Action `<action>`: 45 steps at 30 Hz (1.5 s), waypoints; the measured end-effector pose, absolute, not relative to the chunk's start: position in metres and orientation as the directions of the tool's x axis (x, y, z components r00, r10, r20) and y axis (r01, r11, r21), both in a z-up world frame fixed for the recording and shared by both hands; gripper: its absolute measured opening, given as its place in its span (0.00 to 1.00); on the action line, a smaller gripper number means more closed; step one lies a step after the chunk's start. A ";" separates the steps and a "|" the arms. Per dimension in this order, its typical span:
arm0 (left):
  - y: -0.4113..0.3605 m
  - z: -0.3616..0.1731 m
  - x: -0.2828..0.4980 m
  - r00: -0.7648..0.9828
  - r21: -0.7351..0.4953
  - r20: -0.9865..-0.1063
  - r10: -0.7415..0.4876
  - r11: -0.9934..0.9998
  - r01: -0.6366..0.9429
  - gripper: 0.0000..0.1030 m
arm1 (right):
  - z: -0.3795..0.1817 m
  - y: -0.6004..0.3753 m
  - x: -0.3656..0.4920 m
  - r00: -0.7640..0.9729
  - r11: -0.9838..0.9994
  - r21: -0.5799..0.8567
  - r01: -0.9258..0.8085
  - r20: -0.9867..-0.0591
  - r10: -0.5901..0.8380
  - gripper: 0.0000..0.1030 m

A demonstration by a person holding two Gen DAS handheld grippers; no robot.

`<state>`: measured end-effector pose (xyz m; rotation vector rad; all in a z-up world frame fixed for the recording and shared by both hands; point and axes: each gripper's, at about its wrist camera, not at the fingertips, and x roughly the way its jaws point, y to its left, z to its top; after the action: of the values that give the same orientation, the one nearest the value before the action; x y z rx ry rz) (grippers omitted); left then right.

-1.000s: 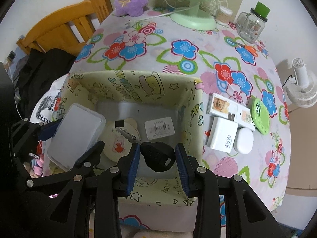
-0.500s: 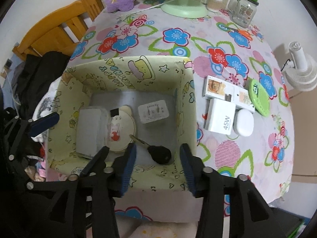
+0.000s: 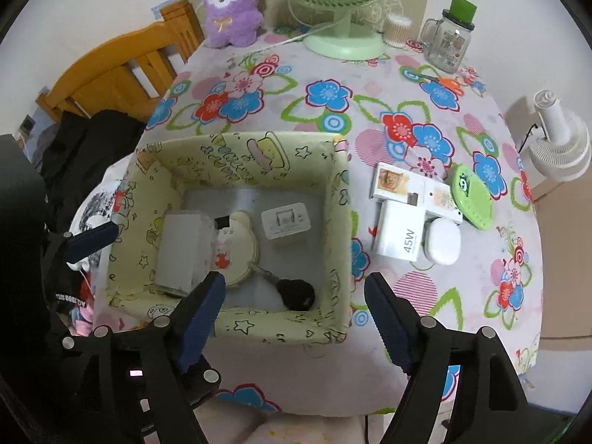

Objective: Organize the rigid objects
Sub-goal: 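Withdraw both grippers from the box back over the remaining items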

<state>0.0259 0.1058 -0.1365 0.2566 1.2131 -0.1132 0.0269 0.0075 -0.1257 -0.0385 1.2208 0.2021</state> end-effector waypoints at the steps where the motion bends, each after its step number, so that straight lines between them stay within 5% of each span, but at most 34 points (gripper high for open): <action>1: 0.104 -0.135 0.025 0.349 0.133 -0.936 0.049 0.966 0.221 0.90 | -0.125 0.005 0.027 0.328 0.981 0.082 -0.173 -0.935 0.136 0.78; 45: -0.002 -0.082 0.055 0.396 0.024 -0.918 -0.003 0.998 0.062 0.92 | -0.075 -0.125 0.070 0.413 0.962 0.125 -0.242 -0.884 0.218 0.81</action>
<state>0.0551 -0.0019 -0.0822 0.0573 1.1634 -0.0412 0.0703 -0.1246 -0.0748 -0.0234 1.1081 0.2891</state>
